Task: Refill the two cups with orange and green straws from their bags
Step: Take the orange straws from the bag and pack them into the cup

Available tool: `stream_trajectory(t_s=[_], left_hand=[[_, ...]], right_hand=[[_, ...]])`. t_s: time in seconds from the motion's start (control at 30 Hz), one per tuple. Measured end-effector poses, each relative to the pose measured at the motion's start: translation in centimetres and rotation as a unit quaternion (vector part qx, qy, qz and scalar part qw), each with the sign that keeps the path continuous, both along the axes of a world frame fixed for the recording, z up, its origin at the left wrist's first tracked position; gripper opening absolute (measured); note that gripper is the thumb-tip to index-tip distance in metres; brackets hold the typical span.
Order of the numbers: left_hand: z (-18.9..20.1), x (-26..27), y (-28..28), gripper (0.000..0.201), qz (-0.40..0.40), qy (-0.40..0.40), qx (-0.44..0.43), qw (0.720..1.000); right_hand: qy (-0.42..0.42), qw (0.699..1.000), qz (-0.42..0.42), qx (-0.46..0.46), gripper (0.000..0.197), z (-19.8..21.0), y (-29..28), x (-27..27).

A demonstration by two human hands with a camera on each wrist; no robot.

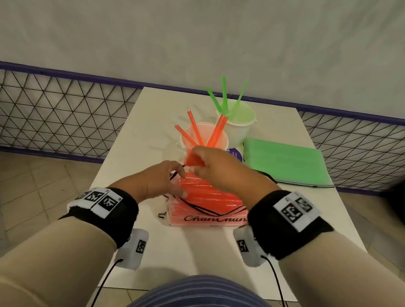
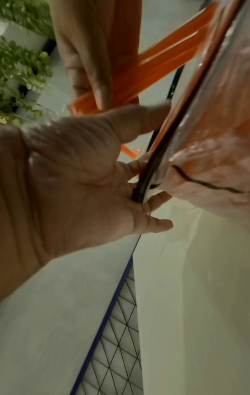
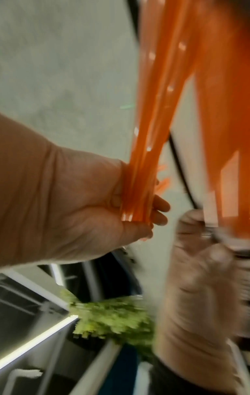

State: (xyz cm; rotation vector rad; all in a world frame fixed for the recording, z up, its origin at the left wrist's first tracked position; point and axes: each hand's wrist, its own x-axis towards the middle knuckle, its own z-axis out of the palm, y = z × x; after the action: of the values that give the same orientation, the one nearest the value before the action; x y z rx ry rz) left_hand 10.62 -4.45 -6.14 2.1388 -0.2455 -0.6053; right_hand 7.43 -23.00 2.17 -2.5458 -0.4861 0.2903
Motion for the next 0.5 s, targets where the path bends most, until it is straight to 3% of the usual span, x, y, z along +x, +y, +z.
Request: stream_trajectory(t_s=[0.13, 0.2, 0.27, 0.37, 0.5], left_hand=[[0.9, 2.0, -0.3, 0.034, 0.165, 0.034, -0.125, 0.978], [1.2, 3.0, -1.0, 0.029, 0.237, 0.05, -0.155, 0.958], [1.6, 3.7, -2.2, 0.041, 0.274, 0.076, -0.17, 0.944], [2.2, 4.3, -4.1, 0.055, 0.258, 0.09, -0.146, 0.951], [1.9, 5.0, -5.6, 0.054, 0.225, 0.069, -0.073, 0.969]], right_hand=[[-0.026, 0.979, -0.087, 0.183, 0.028, 6.4, -1.4, 1.3], [-0.088, 0.94, -0.152, 0.291, 0.022, 8.9, -2.2, 2.2], [-0.151, 0.89, -0.206, 0.378, 0.021, 10.2, -2.5, 2.9], [-0.217, 0.838, -0.248, 0.436, 0.021, 9.0, -1.7, 4.4], [-0.205, 0.829, -0.265, 0.448, 0.017, 4.1, -0.3, 6.2]])
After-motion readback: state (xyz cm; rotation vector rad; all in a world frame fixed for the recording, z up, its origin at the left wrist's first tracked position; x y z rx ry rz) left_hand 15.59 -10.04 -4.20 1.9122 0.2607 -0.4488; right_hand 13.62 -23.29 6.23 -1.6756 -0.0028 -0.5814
